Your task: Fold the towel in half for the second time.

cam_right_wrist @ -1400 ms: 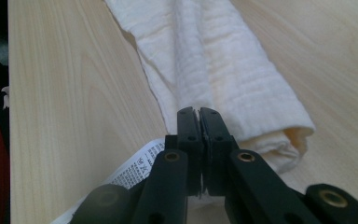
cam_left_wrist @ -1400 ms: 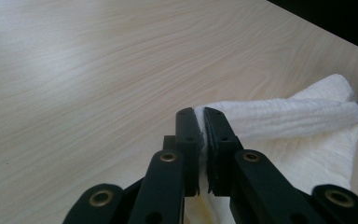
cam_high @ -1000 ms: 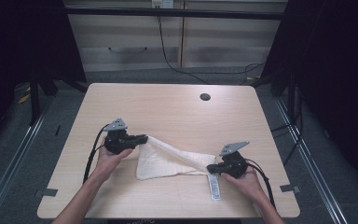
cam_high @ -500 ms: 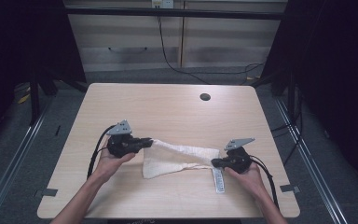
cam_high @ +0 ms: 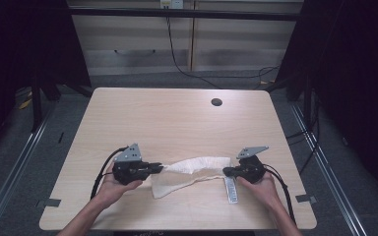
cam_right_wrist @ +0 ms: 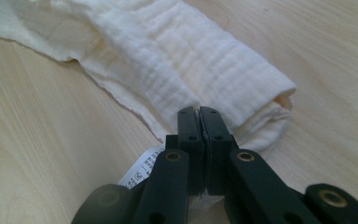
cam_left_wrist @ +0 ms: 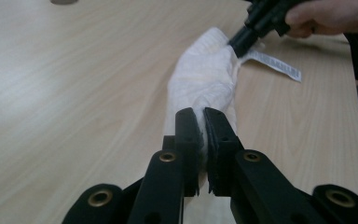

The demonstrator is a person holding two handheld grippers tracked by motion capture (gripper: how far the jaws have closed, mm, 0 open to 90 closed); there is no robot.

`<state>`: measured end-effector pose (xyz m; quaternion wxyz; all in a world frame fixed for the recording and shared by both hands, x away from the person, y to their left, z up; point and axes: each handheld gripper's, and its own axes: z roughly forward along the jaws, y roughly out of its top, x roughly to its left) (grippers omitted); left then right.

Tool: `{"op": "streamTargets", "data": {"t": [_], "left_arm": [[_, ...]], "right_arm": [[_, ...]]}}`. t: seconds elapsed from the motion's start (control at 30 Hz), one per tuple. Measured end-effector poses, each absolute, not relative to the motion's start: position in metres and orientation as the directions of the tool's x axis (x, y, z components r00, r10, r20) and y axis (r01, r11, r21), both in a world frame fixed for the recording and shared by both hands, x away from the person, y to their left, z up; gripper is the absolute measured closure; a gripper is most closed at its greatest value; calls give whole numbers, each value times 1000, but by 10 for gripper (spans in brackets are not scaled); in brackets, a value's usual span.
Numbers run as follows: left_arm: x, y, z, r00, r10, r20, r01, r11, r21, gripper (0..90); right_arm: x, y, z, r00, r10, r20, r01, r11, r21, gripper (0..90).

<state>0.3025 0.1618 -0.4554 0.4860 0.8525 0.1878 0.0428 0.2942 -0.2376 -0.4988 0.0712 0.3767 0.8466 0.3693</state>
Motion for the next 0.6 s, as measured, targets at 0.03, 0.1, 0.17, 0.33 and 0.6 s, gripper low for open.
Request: {"op": "streamTargets", "data": {"t": [0.03,0.1,0.17,0.33,0.6], "left_arm": [[300,162,-457,926,364,-104,277,-464,841,849],[293,164,-464,927,354,-122,291,-476,830,849],[289,161,-470,930,346,-123,295,-505,811,849],[278,154,-482,939,317,-131,294,-544,786,848],[273,157,-498,941,331,-72,272,-612,743,847]], "right_arm": [[294,-238,-499,-706,690,158,585,444,679,887],[294,-237,-499,-705,691,159,586,441,680,887],[293,-237,-499,-703,695,154,586,443,679,887],[294,-237,-499,-703,694,155,586,443,679,887],[293,-236,-498,-707,693,142,578,451,680,887]]}}
